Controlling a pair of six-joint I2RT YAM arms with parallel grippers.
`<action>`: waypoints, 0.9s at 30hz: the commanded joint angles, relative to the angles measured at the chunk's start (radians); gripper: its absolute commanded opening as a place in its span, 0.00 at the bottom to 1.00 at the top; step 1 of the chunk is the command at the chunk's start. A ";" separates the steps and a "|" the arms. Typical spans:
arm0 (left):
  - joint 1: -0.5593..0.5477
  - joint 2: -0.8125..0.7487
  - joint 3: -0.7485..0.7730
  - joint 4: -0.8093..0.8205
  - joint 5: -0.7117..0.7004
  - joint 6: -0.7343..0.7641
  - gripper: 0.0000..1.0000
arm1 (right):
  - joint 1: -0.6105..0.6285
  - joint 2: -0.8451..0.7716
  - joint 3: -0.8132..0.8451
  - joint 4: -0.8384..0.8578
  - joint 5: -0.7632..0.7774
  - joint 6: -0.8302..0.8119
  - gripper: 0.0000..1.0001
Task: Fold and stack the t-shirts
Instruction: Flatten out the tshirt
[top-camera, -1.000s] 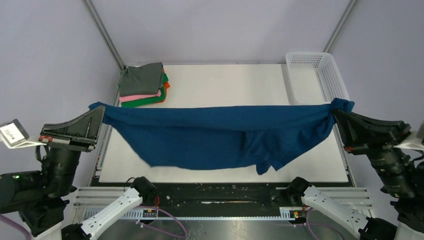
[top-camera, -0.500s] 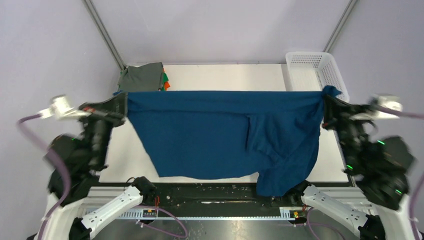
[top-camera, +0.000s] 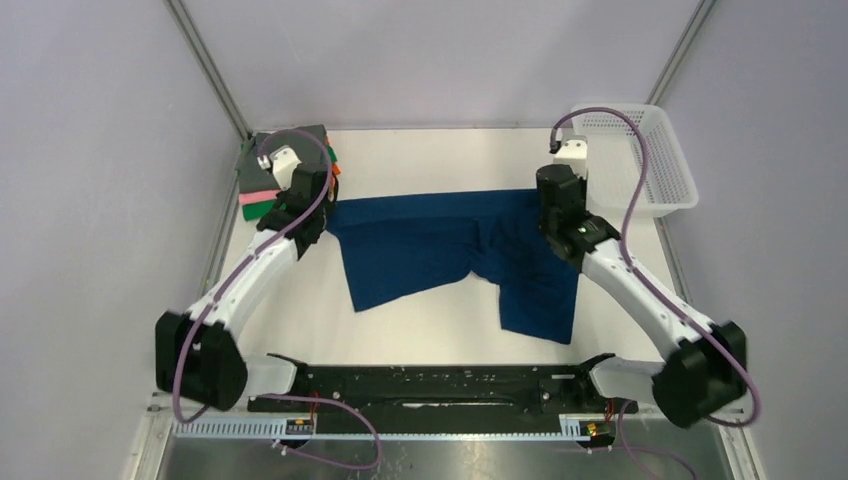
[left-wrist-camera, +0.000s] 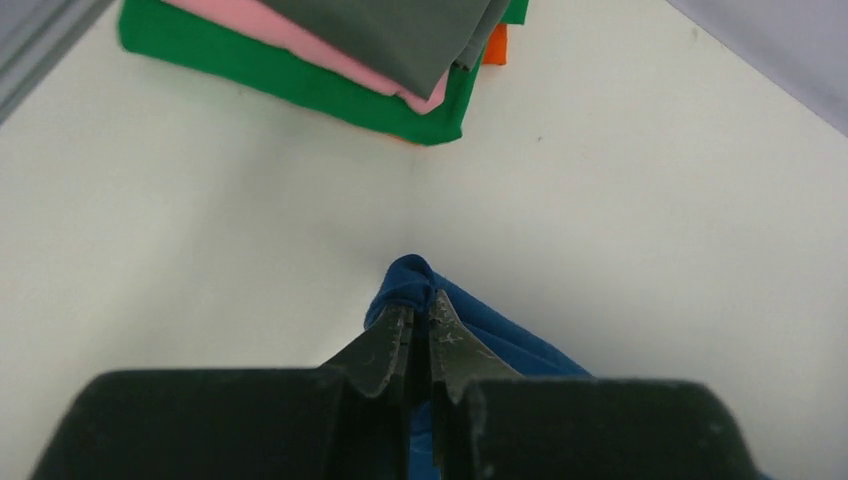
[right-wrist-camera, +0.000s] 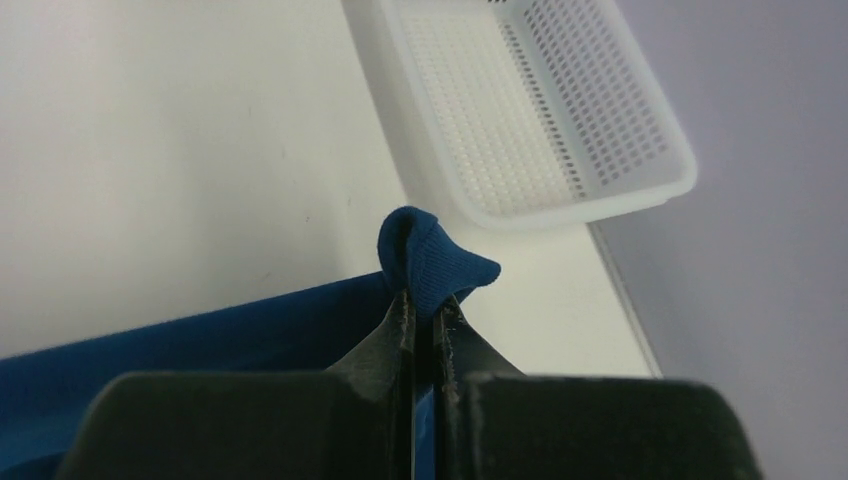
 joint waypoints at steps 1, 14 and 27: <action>0.062 0.232 0.165 0.157 0.085 0.016 0.00 | -0.116 0.198 0.082 0.162 -0.122 0.100 0.00; 0.106 0.960 0.964 -0.040 0.142 0.075 0.59 | -0.276 0.856 0.740 -0.036 -0.310 0.105 0.19; 0.091 0.342 0.323 0.058 0.472 0.090 0.99 | -0.278 0.362 0.301 -0.122 -0.704 0.275 0.99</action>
